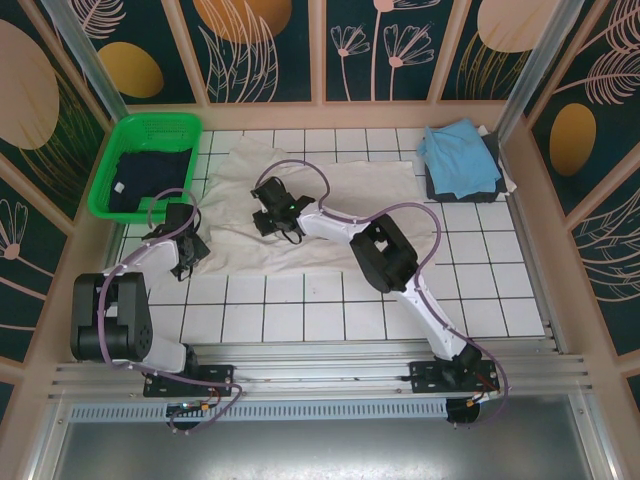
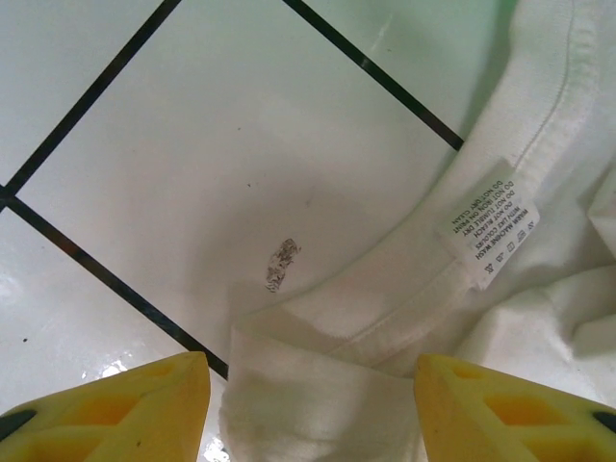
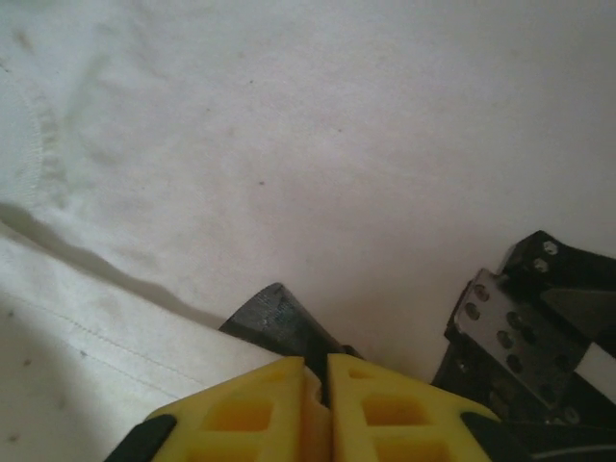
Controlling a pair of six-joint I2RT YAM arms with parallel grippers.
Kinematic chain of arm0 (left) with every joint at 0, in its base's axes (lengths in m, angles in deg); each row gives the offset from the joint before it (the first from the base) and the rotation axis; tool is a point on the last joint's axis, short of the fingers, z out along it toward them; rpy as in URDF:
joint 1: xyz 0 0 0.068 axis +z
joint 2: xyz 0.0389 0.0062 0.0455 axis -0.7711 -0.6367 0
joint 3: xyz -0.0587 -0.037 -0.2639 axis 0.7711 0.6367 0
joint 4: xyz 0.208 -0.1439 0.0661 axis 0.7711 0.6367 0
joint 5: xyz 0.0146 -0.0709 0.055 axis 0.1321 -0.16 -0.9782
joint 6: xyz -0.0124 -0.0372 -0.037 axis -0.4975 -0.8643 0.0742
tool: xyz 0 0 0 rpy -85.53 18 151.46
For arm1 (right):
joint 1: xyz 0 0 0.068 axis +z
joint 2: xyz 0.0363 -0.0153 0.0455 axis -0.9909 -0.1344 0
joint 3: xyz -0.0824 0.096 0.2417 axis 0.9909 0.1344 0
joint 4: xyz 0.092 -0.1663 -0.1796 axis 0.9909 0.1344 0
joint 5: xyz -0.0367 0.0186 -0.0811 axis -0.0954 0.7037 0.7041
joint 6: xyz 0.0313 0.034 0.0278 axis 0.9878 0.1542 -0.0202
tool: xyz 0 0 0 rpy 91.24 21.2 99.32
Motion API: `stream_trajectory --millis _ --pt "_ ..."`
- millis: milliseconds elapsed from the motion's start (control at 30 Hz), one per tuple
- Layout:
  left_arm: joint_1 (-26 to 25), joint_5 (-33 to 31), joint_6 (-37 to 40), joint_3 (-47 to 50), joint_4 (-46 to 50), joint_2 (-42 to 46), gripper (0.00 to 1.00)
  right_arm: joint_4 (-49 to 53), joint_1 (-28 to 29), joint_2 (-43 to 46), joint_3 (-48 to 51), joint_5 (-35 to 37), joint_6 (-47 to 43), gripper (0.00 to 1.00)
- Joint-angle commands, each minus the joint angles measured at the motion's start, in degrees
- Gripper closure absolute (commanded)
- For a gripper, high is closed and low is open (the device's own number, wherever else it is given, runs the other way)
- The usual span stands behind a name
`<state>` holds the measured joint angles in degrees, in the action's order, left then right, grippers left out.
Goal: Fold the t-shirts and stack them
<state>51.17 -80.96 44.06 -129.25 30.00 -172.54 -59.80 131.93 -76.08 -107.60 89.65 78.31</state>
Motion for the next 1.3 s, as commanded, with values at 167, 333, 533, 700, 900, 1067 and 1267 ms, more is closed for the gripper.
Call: stream_trajectory --millis 167,333,533,700,900,1067,1267 --pt "0.3 1.5 1.4 0.9 -1.6 -2.8 0.46 -1.2 0.9 6.4 2.5 4.7 -0.3 0.88" --pt "0.3 2.1 1.2 1.8 -2.3 -3.9 0.51 -0.8 0.7 8.1 2.9 5.8 -0.7 0.88" --pt "0.3 2.3 1.5 2.6 -2.8 -4.7 0.58 -2.7 0.2 10.2 5.9 7.8 0.2 0.90" --pt "0.5 2.7 1.8 2.8 -3.2 -6.0 0.62 -10.8 -1.5 14.5 14.8 9.9 3.7 0.94" --pt "0.8 3.6 2.1 2.8 -3.6 -7.0 0.64 -20.6 -4.2 16.8 25.6 11.6 9.4 0.94" --pt "0.9 3.4 2.5 2.8 -3.2 -7.2 0.64 -27.2 -5.4 17.7 31.5 8.7 12.0 0.93" --pt "0.8 3.4 2.9 2.7 -2.7 -7.4 0.65 -25.4 -5.6 17.8 29.6 6.2 11.0 0.84"
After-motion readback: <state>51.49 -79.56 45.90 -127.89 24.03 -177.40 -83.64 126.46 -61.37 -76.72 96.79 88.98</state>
